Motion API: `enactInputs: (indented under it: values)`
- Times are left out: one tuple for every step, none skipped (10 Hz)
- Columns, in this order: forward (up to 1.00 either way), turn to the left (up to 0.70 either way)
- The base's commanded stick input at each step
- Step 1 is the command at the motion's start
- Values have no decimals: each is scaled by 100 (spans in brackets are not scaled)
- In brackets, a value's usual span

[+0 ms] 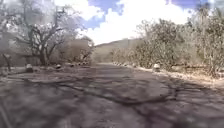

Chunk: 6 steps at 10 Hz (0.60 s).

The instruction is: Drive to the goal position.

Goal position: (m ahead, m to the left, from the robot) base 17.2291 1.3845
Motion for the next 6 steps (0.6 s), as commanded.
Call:
enactInputs:
  values:
    - [70, 0]
    - [70, 0]
    - [70, 0]
    - [70, 0]
    - [70, 0]
    - [70, 1]
